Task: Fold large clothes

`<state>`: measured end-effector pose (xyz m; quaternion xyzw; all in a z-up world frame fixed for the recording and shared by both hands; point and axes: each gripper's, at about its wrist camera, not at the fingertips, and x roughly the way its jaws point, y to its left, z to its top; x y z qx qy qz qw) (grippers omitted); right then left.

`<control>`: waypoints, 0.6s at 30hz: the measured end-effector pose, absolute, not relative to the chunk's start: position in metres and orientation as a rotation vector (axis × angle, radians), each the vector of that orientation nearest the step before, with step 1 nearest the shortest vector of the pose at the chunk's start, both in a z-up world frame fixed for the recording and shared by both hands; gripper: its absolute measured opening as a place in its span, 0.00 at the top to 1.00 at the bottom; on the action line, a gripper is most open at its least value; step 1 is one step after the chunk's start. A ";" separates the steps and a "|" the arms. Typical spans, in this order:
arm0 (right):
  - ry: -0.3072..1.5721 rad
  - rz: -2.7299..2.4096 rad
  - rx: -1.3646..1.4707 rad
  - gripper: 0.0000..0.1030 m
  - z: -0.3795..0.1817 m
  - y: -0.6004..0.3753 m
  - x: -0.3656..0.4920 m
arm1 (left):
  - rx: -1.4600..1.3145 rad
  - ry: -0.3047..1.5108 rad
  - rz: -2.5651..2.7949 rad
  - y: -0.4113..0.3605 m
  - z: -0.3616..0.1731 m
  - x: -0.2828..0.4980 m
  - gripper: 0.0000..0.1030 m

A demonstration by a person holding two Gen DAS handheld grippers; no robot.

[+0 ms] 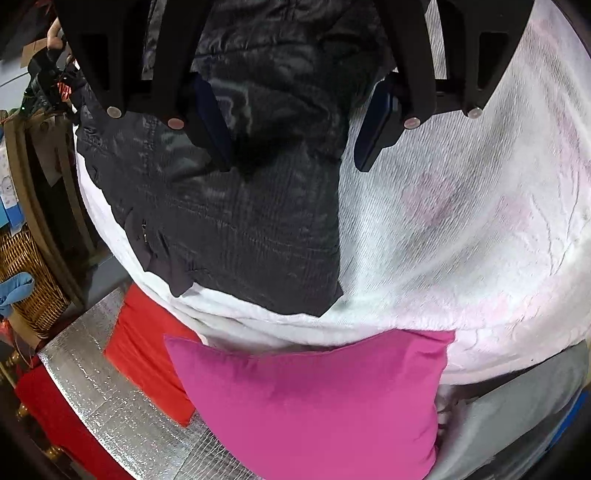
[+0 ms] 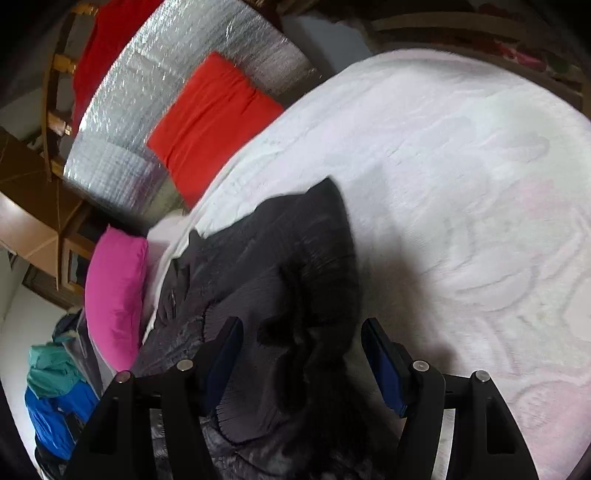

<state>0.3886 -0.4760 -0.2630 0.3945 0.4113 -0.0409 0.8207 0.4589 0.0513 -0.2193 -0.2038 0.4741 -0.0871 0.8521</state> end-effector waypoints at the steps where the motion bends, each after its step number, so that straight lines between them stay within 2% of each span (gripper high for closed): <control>1: 0.893 -0.089 0.815 0.58 -0.265 -0.471 0.392 | -0.425 0.991 -0.187 0.050 -0.220 0.461 0.47; 2: 0.887 -0.105 0.789 0.58 -0.263 -0.468 0.391 | -0.416 0.989 -0.189 0.047 -0.220 0.463 0.52; 4: 0.852 -0.124 0.703 0.66 -0.250 -0.460 0.388 | -0.389 0.982 -0.182 0.043 -0.220 0.464 0.58; 6: 0.788 -0.128 0.634 0.67 -0.232 -0.451 0.384 | -0.377 0.972 -0.179 0.041 -0.219 0.466 0.60; 9: 0.765 -0.136 0.583 0.67 -0.225 -0.443 0.383 | -0.374 0.968 -0.172 0.041 -0.219 0.468 0.60; 12: 0.889 -0.165 0.618 0.67 -0.252 -0.448 0.392 | -0.378 1.008 -0.160 0.040 -0.227 0.469 0.55; 14: 0.895 -0.153 0.692 0.63 -0.256 -0.456 0.388 | -0.368 1.019 -0.152 0.040 -0.228 0.467 0.49; 15: 0.895 -0.154 0.713 0.55 -0.252 -0.459 0.386 | -0.368 1.027 -0.153 0.040 -0.228 0.467 0.47; 16: 0.888 -0.152 0.725 0.42 -0.248 -0.461 0.383 | -0.379 1.034 -0.160 0.040 -0.228 0.465 0.47; 18: 0.846 -0.155 0.720 0.35 -0.237 -0.463 0.373 | -0.389 1.043 -0.165 0.041 -0.226 0.461 0.46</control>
